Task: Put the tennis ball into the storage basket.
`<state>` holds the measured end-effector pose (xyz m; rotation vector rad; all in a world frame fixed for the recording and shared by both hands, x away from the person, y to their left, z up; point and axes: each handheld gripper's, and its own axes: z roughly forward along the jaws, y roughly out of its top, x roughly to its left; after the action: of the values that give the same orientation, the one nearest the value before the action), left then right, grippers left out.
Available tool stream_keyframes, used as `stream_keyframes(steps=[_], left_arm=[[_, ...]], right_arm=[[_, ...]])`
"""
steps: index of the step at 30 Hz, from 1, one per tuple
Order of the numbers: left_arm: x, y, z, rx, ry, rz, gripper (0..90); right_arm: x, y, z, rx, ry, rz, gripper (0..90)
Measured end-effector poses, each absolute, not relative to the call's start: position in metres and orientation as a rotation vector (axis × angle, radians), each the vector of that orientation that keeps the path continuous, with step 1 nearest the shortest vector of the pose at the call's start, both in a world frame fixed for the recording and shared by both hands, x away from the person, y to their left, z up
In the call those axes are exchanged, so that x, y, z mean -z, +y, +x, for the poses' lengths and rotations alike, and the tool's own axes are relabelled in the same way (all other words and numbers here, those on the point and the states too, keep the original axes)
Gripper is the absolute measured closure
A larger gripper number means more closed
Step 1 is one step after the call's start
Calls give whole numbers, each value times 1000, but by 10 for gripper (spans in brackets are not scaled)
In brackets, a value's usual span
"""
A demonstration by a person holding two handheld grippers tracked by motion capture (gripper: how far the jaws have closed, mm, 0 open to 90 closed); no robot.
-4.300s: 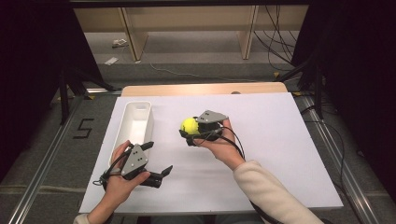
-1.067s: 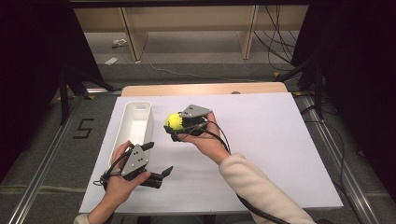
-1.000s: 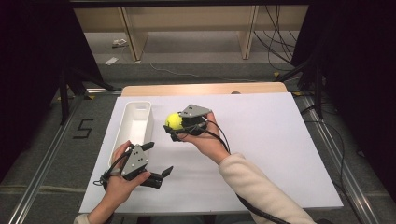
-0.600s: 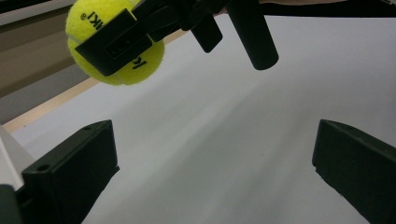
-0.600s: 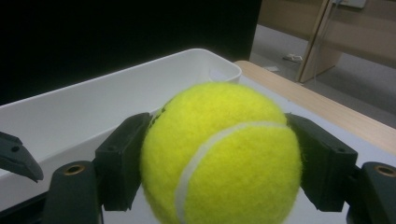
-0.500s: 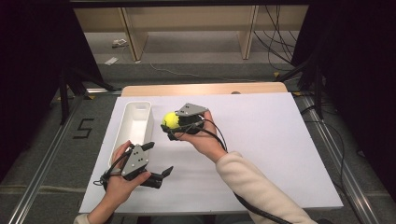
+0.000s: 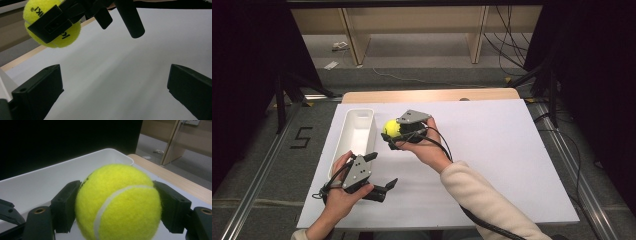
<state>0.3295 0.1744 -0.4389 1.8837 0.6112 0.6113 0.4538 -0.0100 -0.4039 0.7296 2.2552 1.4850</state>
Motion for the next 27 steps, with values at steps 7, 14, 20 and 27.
stream_keyframes(steps=[7, 14, 20, 27], left_arm=[[434, 180, 337, -732, 487, 1939, 0], [432, 181, 339, -760, 444, 1956, 0], [439, 173, 329, -599, 608, 1889, 0], [439, 173, 329, -601, 606, 1890, 0]], right_arm=[[403, -7, 457, -1482, 2252, 728, 270], [402, -3, 458, -1477, 2263, 725, 270], [398, 2, 459, -1478, 2263, 706, 270], [394, 9, 460, -1480, 2269, 690, 270]])
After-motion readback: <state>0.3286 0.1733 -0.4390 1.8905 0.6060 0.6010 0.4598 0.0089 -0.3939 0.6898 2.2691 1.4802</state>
